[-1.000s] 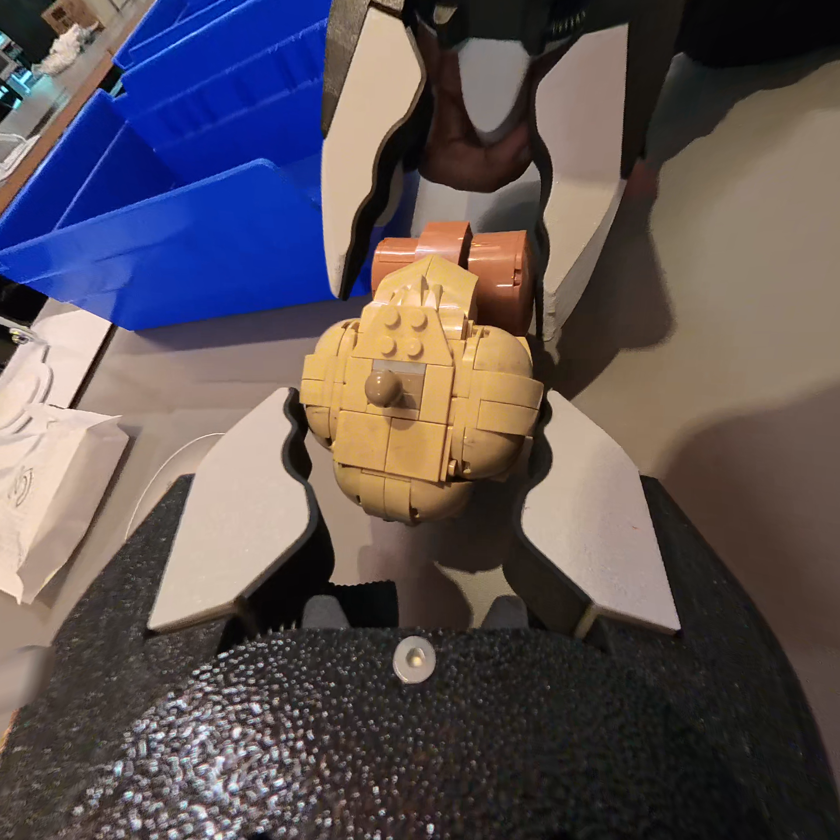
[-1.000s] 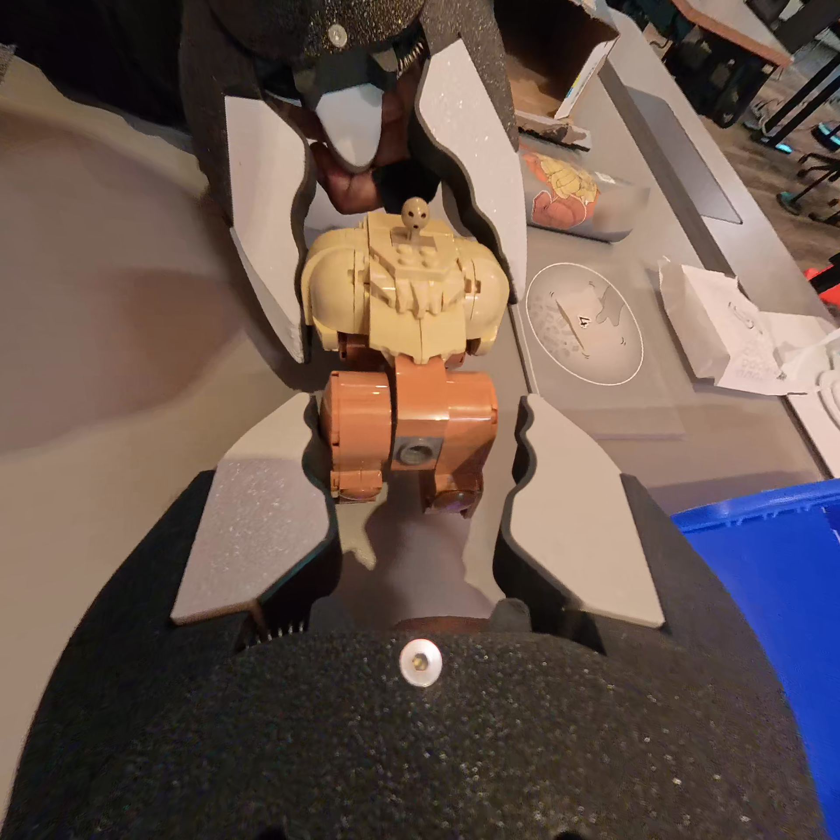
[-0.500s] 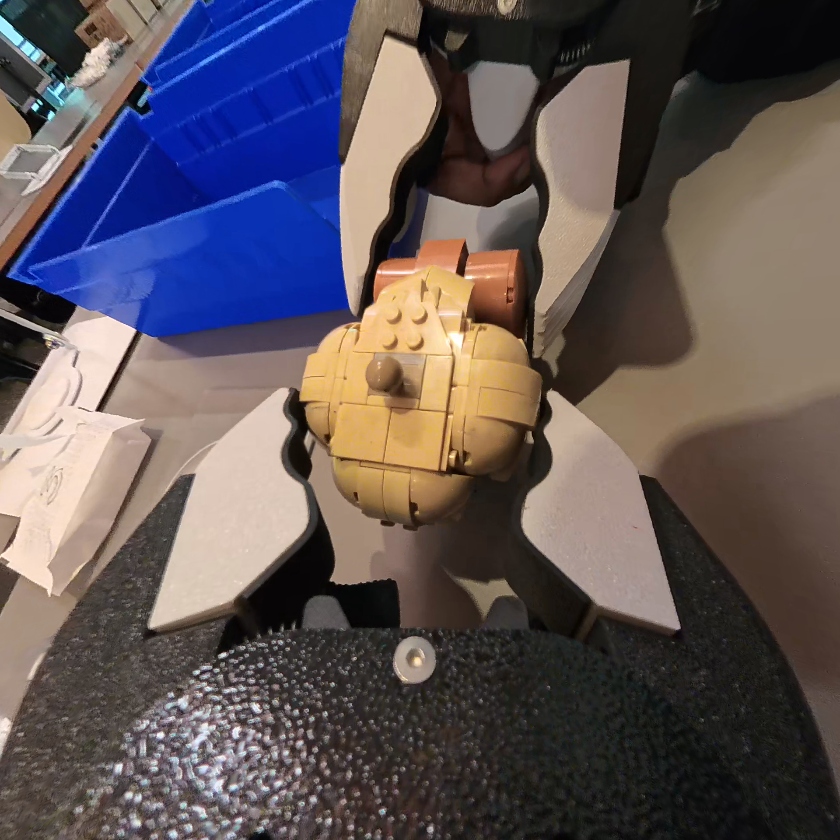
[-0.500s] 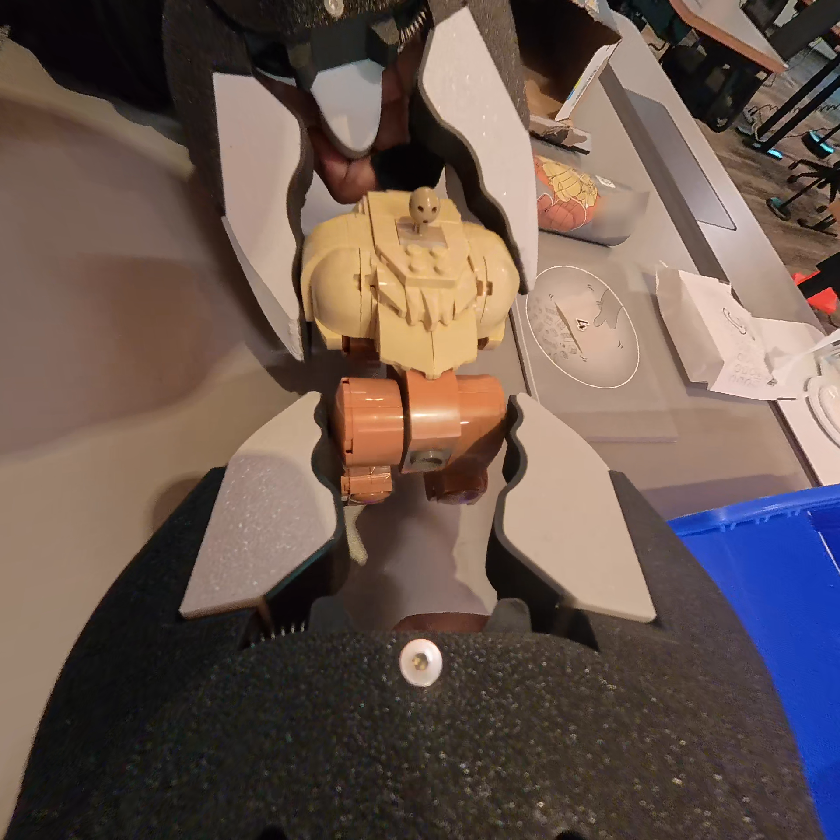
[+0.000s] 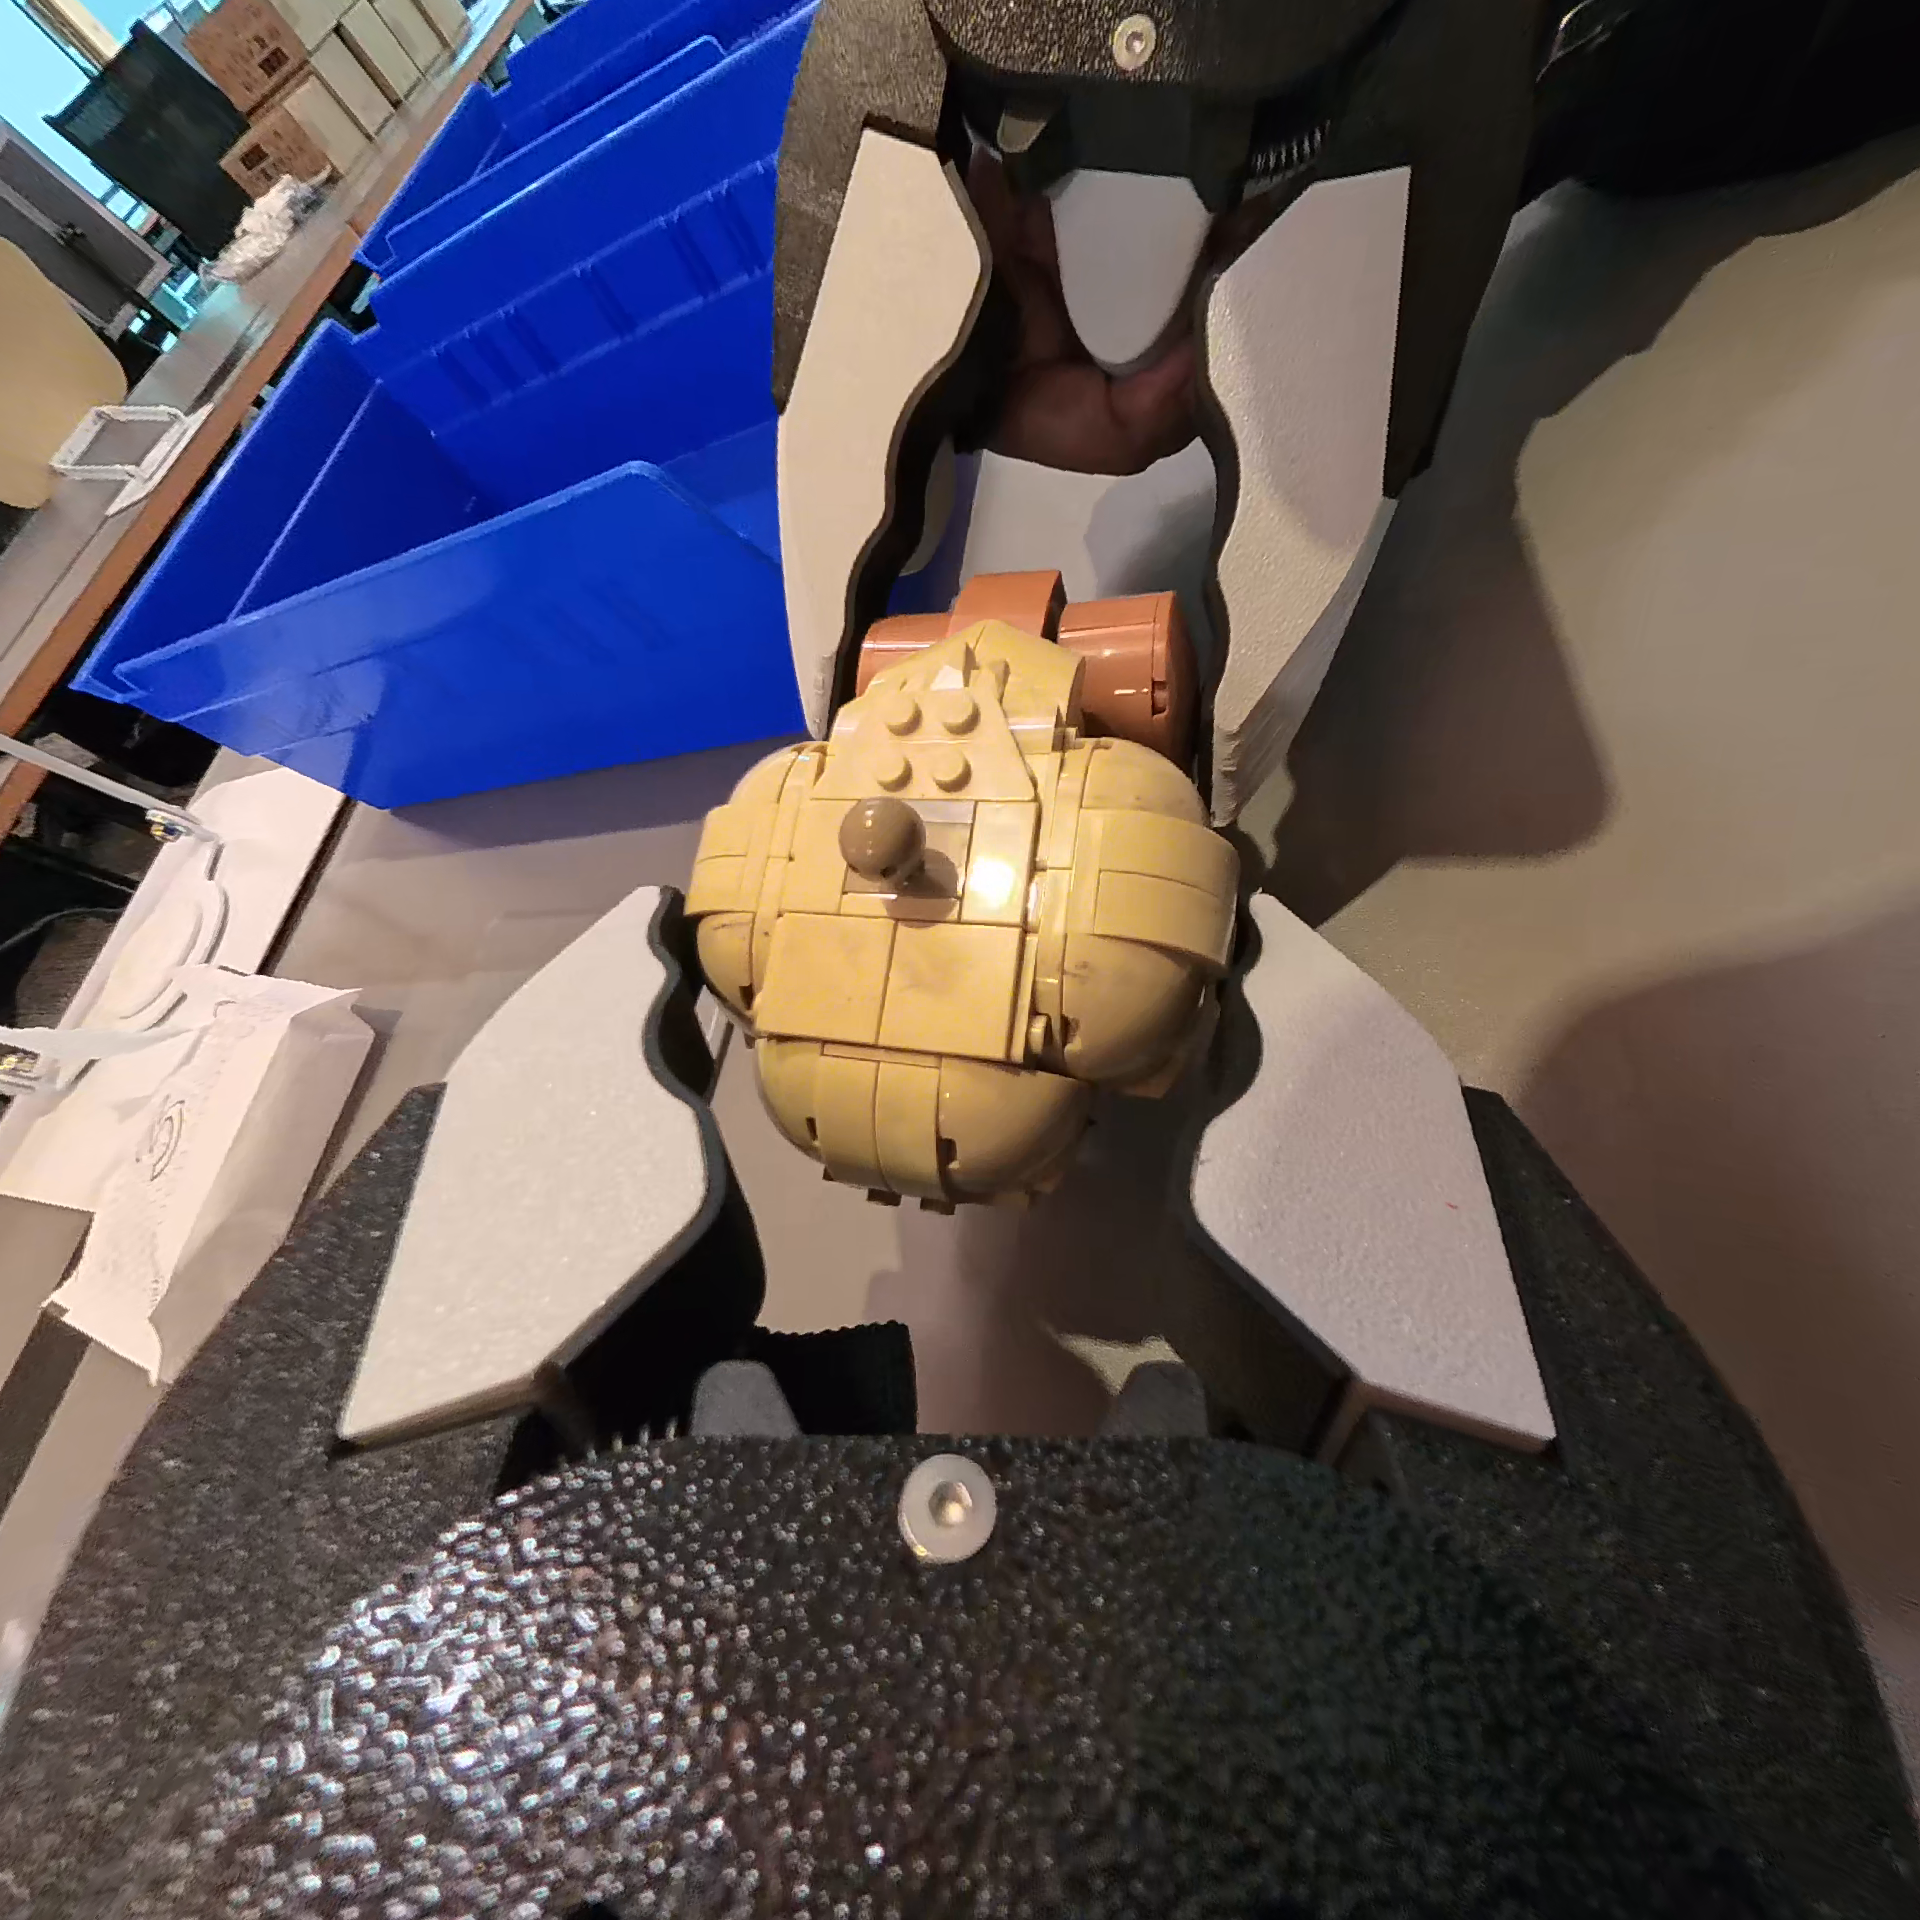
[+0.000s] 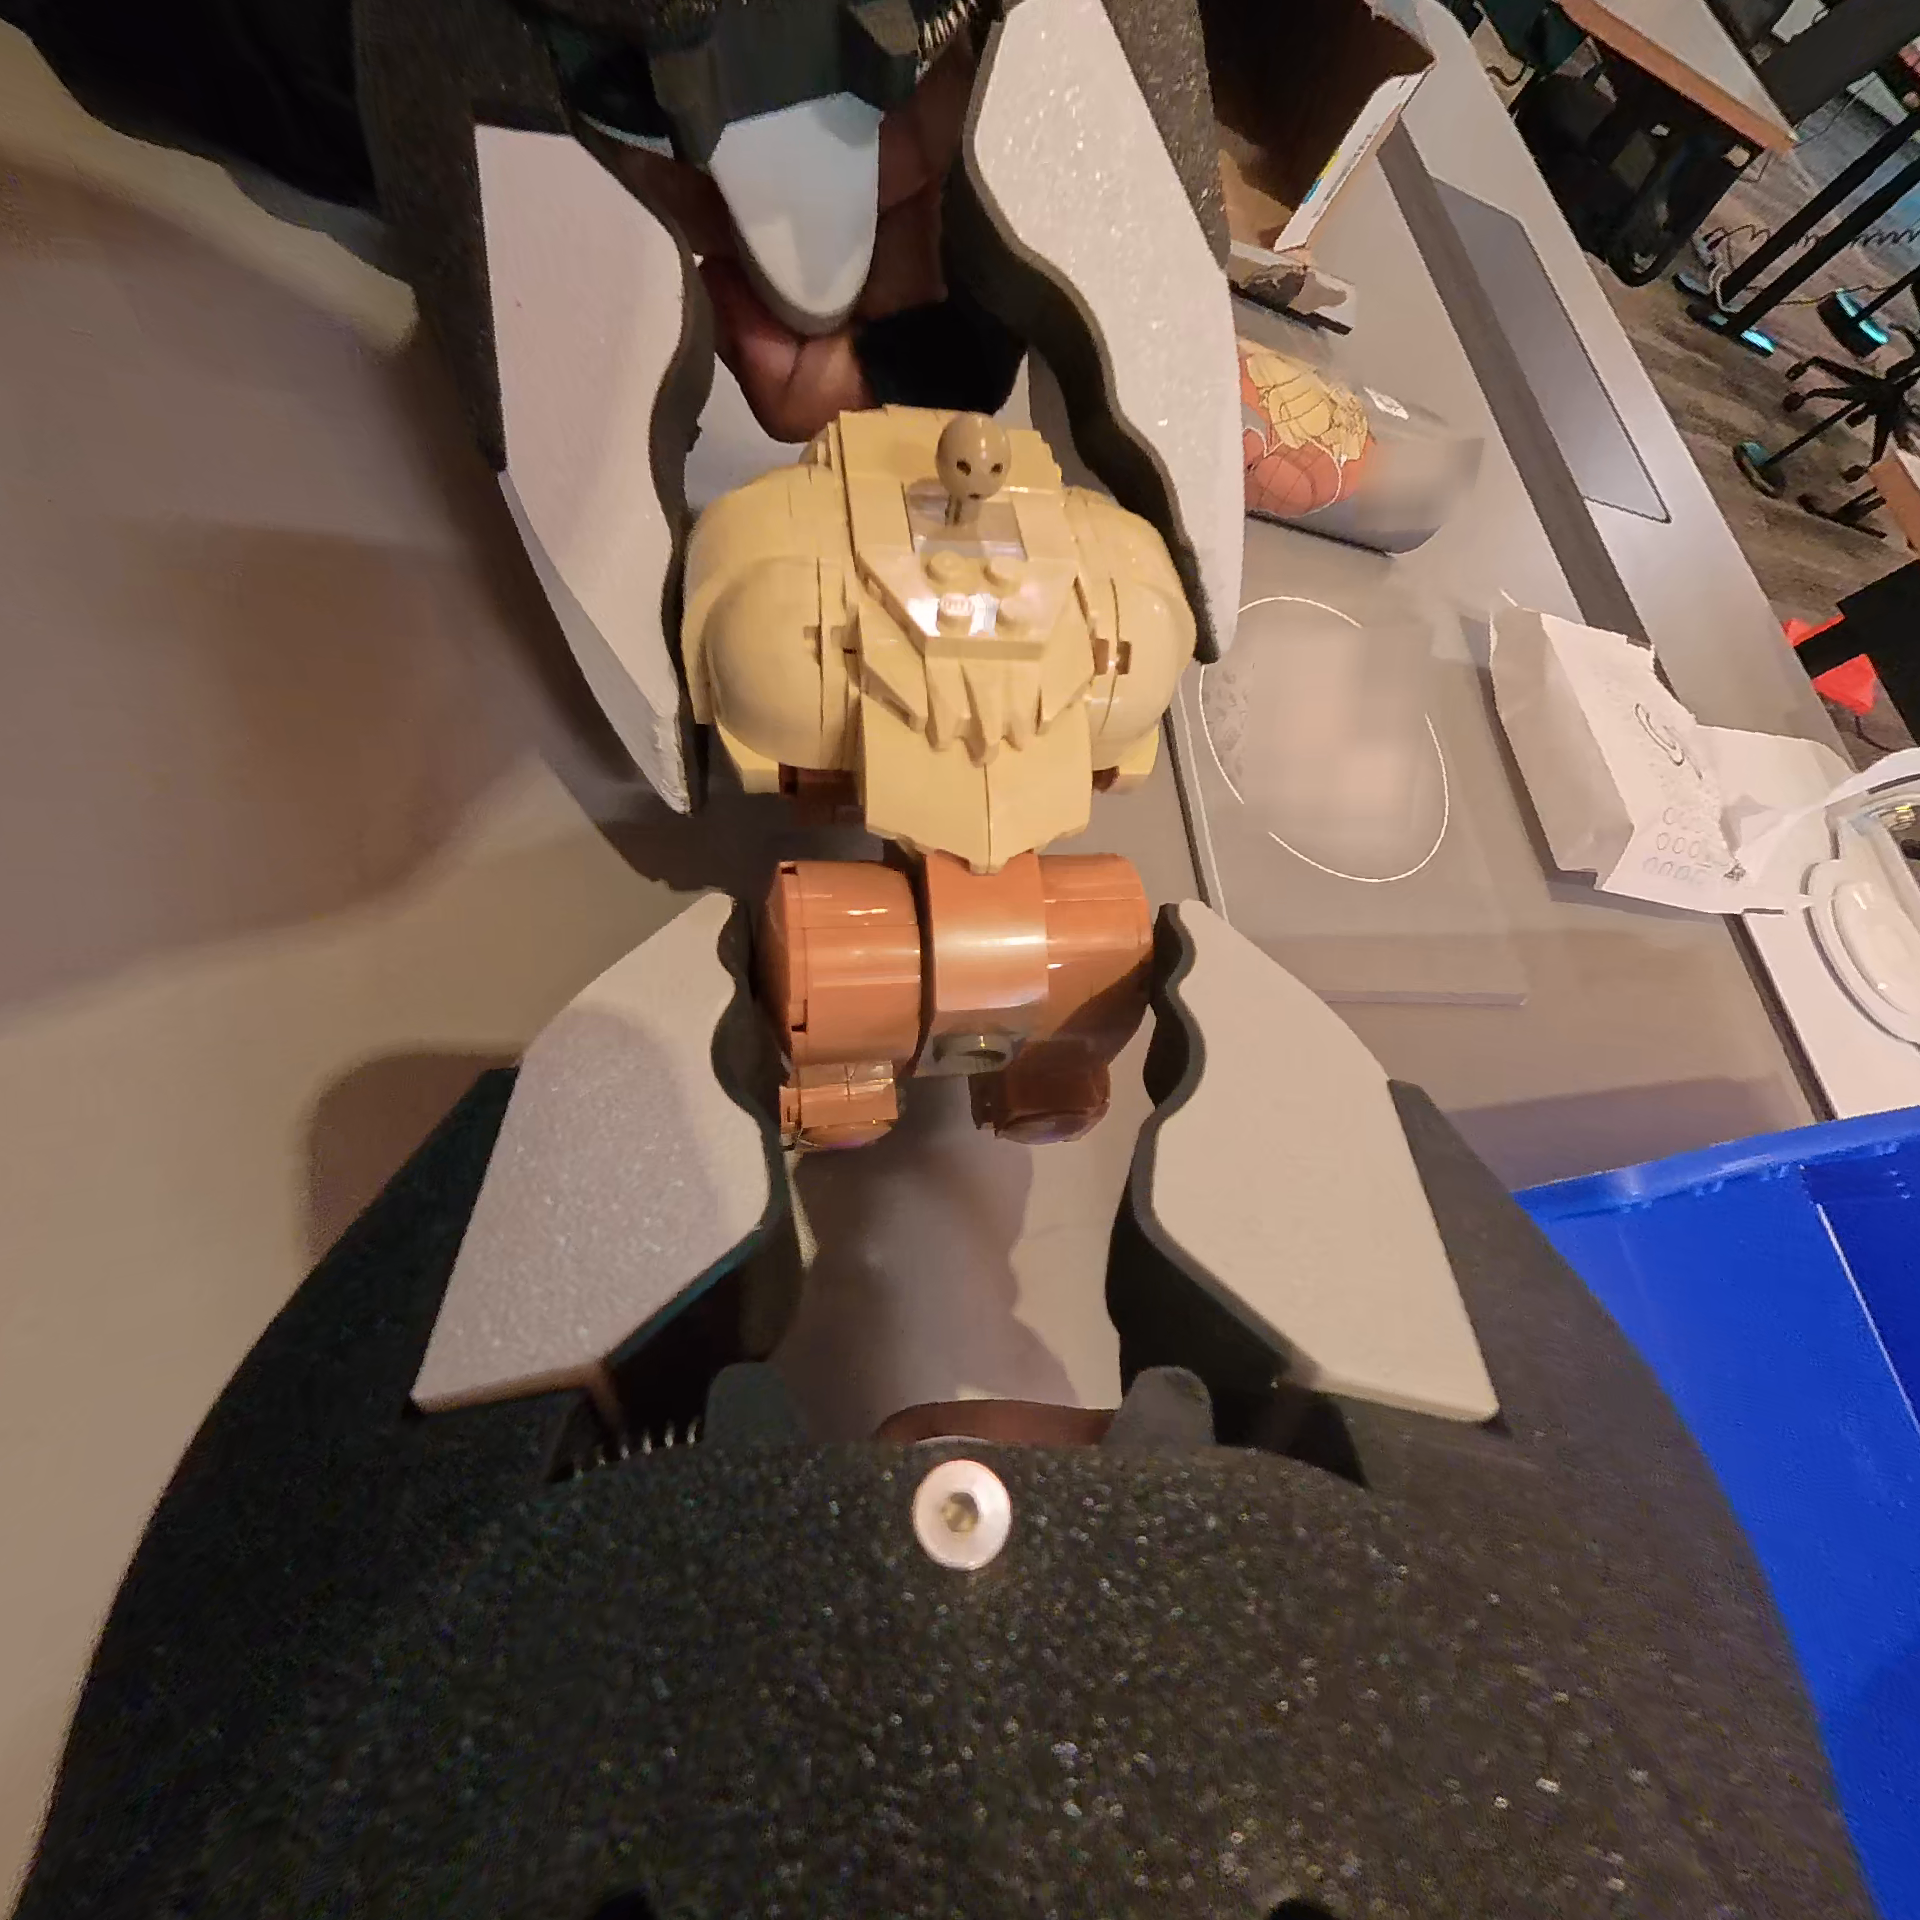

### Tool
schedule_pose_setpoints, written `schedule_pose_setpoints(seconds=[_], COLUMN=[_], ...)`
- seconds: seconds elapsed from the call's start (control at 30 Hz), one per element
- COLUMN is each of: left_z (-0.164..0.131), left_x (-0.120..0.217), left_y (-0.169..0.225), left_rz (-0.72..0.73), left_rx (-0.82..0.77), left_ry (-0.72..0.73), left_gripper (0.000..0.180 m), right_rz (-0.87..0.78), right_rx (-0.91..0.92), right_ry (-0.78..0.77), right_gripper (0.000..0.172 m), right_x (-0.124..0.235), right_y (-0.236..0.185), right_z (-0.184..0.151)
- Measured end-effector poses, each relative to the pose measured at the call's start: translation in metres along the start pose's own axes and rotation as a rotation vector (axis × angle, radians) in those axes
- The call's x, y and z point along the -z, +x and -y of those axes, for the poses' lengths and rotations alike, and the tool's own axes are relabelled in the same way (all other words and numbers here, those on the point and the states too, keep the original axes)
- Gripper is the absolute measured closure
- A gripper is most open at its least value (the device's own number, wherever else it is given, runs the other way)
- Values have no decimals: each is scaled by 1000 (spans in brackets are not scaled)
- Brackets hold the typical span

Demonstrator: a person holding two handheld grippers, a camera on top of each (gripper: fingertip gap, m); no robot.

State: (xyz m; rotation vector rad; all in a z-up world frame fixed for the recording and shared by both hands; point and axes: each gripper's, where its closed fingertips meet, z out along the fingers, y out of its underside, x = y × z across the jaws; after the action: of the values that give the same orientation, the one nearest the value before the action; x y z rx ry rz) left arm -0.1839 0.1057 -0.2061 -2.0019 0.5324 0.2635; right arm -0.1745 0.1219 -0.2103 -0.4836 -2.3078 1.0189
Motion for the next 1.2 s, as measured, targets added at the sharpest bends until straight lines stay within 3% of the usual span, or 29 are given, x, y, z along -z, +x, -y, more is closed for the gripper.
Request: schedule_pose_setpoints(seconds=[0.3,0.63,0.83,1.2], left_z=[-1,3,9,9], left_x=[1,1,-1,-1], left_y=[-2,1,2,1], left_rz=[8,-62,-56,-48], left_rx=[1,69,94,131], left_ry=[-7,70,106,114], left_gripper=[86,86,86,86], right_rz=[-17,159,103,75], right_rx=[2,-191,-113,-104], right_ry=[9,20,-57,-37], right_gripper=[99,97,93,94], right_x=[1,0,-10,-11], right_y=[1,-6,-8,-5], right_z=[3,-5,-15,-12])
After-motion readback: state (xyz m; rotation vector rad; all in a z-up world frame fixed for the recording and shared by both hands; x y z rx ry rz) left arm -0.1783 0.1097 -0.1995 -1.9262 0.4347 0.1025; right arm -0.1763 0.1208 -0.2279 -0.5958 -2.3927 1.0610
